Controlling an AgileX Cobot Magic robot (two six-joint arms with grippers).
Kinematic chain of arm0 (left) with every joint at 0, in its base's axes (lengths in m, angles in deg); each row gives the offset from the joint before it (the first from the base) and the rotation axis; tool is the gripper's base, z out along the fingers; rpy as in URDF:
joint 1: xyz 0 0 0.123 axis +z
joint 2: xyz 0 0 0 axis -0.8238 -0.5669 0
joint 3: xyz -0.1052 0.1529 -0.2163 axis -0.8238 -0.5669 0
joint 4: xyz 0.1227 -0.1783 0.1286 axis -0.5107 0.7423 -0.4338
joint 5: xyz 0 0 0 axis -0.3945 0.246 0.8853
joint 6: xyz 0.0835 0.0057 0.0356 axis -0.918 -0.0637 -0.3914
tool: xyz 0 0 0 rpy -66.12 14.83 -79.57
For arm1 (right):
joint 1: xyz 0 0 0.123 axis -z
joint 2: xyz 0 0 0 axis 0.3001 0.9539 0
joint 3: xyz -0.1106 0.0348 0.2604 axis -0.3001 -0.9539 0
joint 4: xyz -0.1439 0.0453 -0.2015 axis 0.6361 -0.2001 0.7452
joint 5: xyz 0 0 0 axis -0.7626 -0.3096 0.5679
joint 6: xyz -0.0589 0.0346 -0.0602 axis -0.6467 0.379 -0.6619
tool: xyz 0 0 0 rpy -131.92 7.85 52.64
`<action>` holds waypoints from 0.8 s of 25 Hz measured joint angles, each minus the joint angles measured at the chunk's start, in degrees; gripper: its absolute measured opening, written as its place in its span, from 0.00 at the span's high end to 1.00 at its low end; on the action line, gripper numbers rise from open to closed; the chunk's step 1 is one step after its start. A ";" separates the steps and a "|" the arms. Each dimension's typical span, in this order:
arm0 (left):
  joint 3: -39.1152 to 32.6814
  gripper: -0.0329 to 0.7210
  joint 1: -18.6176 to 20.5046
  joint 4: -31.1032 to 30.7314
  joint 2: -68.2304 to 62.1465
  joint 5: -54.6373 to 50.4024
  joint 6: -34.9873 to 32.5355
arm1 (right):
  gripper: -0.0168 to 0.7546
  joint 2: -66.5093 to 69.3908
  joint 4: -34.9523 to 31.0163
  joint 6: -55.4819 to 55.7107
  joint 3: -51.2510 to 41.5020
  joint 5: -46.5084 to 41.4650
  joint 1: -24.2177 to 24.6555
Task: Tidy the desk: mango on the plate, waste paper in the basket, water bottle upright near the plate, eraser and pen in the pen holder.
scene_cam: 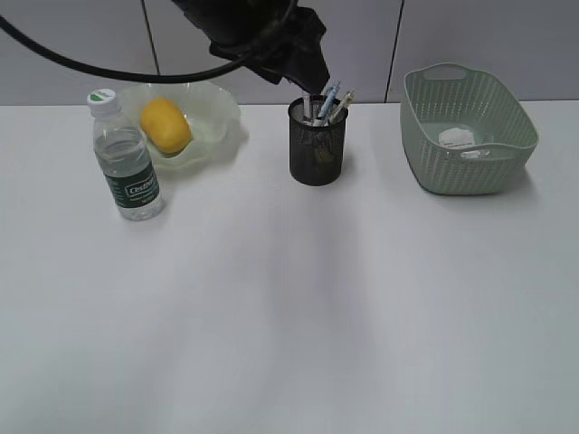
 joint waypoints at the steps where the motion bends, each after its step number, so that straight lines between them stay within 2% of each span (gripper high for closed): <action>1: 0.01 0.34 0.11 0.72 0.55 -2.67 0.07 | 0.41 0.00 0.00 0.00 0.00 0.00 0.00; 3: 0.01 0.34 0.11 1.53 1.76 -6.70 1.73 | 0.41 0.00 0.00 0.00 0.00 0.00 0.00; 6: 0.01 0.34 0.45 0.59 3.32 -10.88 7.65 | 0.41 0.00 0.00 0.00 0.00 0.00 0.00; 11: 0.06 0.34 3.53 -7.65 5.66 -16.11 17.52 | 0.41 0.00 0.00 0.00 0.00 0.04 0.00; 15: 0.06 0.34 8.78 -11.62 7.16 -19.44 19.58 | 0.41 0.00 0.00 0.00 0.00 0.04 0.00; 20: 0.12 0.34 17.13 -13.97 8.04 -19.55 20.18 | 0.41 0.00 0.00 0.00 0.00 0.04 0.00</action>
